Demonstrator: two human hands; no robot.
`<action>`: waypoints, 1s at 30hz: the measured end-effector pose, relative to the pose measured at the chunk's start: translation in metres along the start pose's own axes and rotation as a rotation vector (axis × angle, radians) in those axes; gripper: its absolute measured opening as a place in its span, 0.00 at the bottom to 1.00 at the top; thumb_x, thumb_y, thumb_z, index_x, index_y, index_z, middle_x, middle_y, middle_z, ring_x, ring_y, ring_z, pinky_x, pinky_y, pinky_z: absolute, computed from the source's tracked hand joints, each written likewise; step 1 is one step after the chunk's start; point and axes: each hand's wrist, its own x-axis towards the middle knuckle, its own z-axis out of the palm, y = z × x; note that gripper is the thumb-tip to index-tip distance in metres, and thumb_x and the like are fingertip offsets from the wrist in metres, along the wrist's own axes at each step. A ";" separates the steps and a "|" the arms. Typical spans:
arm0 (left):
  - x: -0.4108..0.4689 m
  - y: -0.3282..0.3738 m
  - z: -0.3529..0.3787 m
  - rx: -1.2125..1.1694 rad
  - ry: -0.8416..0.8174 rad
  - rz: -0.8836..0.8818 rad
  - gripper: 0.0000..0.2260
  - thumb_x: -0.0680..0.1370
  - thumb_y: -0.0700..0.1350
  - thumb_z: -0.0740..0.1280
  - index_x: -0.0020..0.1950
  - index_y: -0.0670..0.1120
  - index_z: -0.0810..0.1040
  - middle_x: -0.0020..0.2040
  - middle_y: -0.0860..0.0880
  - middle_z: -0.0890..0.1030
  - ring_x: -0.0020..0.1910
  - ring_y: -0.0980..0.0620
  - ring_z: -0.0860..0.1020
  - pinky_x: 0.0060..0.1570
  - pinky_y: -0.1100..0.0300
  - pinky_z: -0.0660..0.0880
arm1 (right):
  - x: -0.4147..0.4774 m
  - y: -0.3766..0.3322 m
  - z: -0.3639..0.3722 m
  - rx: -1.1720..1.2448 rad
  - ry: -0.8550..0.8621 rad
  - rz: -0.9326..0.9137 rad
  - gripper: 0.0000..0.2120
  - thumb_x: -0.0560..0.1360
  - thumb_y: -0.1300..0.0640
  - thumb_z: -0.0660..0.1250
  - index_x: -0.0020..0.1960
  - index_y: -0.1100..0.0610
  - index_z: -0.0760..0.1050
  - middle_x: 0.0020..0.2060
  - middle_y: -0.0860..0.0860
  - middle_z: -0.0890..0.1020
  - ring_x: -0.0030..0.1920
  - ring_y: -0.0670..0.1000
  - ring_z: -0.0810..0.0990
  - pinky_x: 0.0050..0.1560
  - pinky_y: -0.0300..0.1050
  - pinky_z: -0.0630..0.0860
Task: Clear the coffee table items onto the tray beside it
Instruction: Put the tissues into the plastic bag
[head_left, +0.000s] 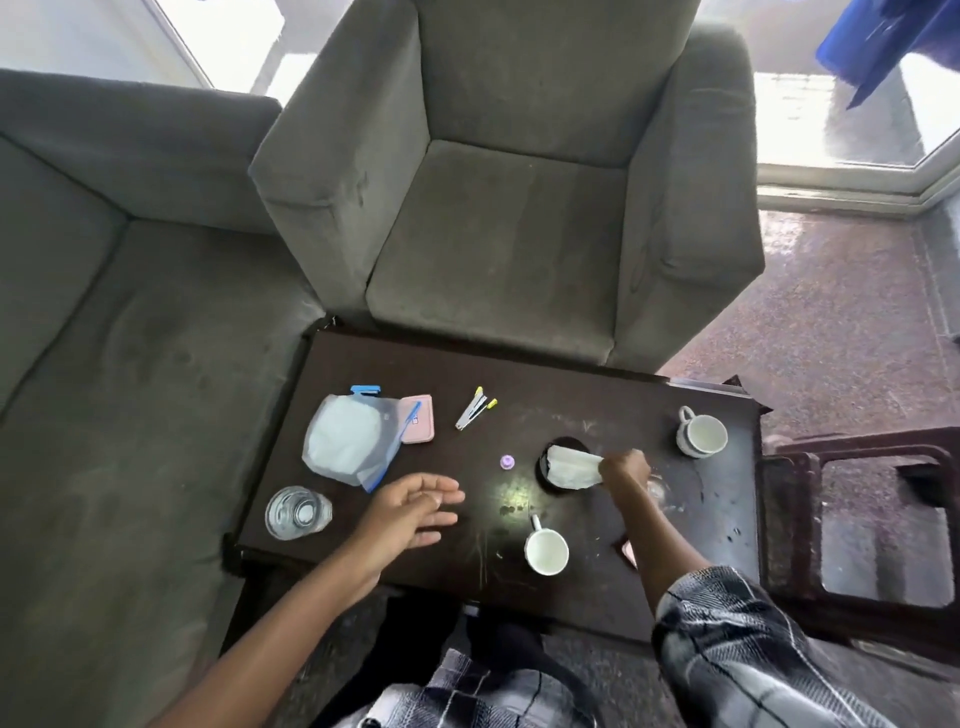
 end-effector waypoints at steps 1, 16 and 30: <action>-0.001 -0.002 -0.001 0.008 0.007 -0.005 0.10 0.80 0.38 0.57 0.52 0.46 0.77 0.52 0.51 0.83 0.51 0.53 0.81 0.47 0.60 0.75 | 0.001 0.000 0.003 -0.014 -0.019 -0.023 0.14 0.72 0.67 0.63 0.56 0.69 0.76 0.55 0.66 0.80 0.56 0.62 0.79 0.53 0.51 0.75; -0.006 -0.025 -0.048 0.049 -0.040 -0.056 0.10 0.81 0.39 0.57 0.50 0.48 0.77 0.52 0.51 0.82 0.49 0.52 0.81 0.50 0.59 0.75 | -0.006 0.033 0.001 0.202 0.039 -0.031 0.24 0.69 0.64 0.68 0.64 0.63 0.71 0.58 0.61 0.79 0.57 0.61 0.78 0.55 0.52 0.75; 0.047 -0.008 -0.075 0.118 -0.190 -0.026 0.10 0.80 0.39 0.56 0.49 0.49 0.74 0.52 0.49 0.80 0.47 0.53 0.77 0.46 0.62 0.72 | -0.011 0.033 0.015 0.158 0.154 0.001 0.27 0.68 0.50 0.73 0.60 0.66 0.74 0.53 0.63 0.80 0.53 0.59 0.79 0.57 0.52 0.74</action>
